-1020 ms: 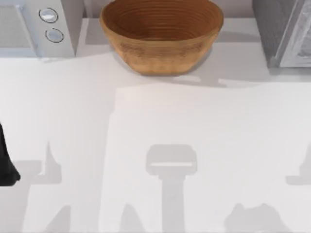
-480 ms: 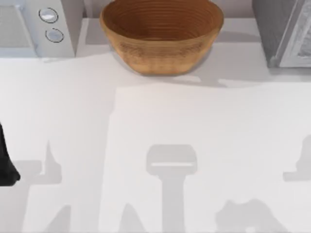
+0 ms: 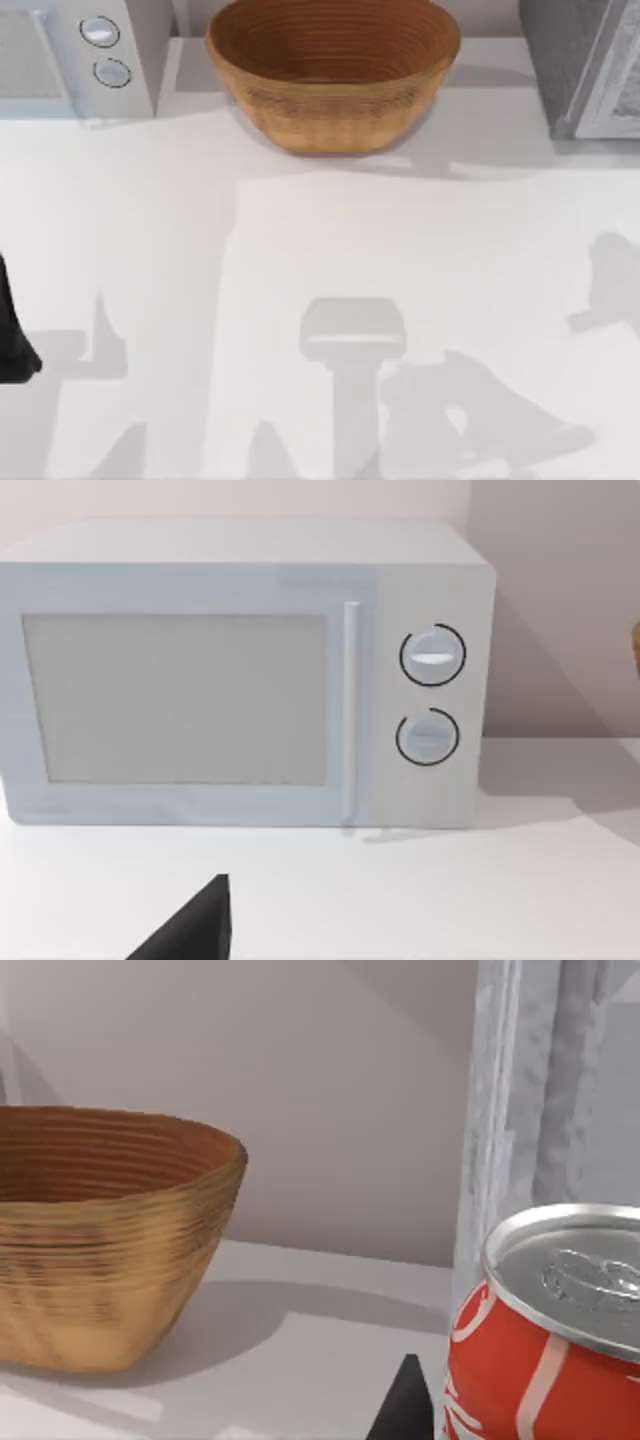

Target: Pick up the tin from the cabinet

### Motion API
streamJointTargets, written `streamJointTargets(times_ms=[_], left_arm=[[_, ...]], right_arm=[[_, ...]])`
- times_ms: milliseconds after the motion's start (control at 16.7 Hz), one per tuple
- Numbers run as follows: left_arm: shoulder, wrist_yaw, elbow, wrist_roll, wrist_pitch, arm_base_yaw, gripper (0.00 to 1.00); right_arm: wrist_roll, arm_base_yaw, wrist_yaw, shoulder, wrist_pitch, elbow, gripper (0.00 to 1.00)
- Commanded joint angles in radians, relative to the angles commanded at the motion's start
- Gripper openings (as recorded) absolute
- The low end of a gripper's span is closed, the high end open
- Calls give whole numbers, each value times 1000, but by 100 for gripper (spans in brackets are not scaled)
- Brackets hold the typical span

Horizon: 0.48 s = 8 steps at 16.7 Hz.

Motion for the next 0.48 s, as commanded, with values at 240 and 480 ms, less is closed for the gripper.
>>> streamJointTargets(times_ms=[240, 480], left_arm=[[0, 0, 0, 0, 0, 0, 100], [0, 0, 0, 0, 0, 0, 100]], right_arm=[[5, -60, -190, 397, 327, 76, 0], [9, -120, -377, 791, 651, 152, 0]])
